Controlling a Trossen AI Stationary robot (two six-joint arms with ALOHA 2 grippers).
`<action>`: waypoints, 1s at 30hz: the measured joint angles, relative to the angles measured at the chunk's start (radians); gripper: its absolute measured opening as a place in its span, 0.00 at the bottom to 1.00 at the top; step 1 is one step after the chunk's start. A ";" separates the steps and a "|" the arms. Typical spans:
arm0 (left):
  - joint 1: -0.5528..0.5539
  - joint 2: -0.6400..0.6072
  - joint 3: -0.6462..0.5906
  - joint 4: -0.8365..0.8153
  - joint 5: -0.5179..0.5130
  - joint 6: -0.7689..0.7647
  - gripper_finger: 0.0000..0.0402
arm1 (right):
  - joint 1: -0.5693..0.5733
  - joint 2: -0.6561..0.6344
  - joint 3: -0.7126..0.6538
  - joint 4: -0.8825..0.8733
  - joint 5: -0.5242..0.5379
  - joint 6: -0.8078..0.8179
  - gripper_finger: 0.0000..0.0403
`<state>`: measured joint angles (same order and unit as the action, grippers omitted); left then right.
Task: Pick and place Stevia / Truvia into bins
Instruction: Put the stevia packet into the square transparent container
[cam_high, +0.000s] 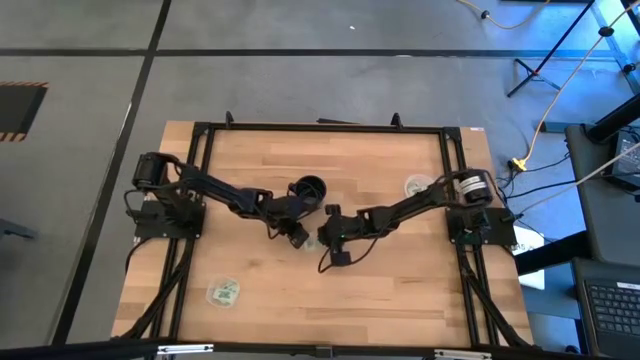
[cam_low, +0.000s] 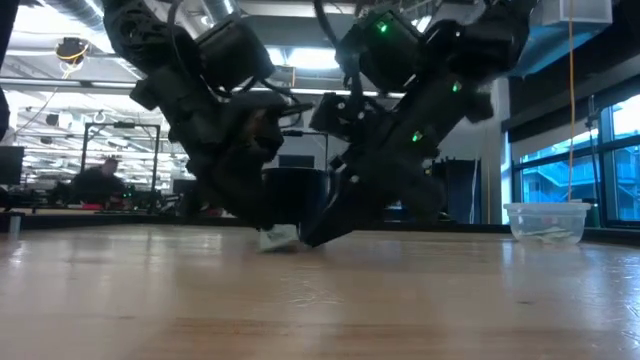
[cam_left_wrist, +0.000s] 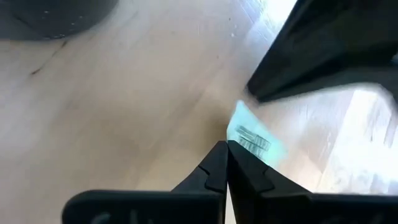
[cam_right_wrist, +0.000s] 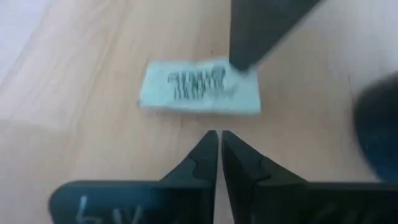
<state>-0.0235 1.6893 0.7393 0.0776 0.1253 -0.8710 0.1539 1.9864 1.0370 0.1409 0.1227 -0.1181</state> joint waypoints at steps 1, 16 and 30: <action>0.000 -0.018 0.000 -0.020 0.000 0.011 0.01 | -0.001 -0.021 -0.002 -0.026 0.001 0.007 0.08; -0.030 -0.479 0.000 -0.470 0.026 0.048 0.01 | -0.015 -0.461 0.003 -0.585 0.079 0.174 0.29; -0.282 -0.840 0.001 -0.666 0.287 -0.086 0.01 | -0.016 -0.630 0.003 -0.818 0.094 0.299 0.33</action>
<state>-0.3055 0.8490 0.7406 -0.5884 0.4124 -0.9566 0.1383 1.3560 1.0405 -0.6773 0.2171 0.1810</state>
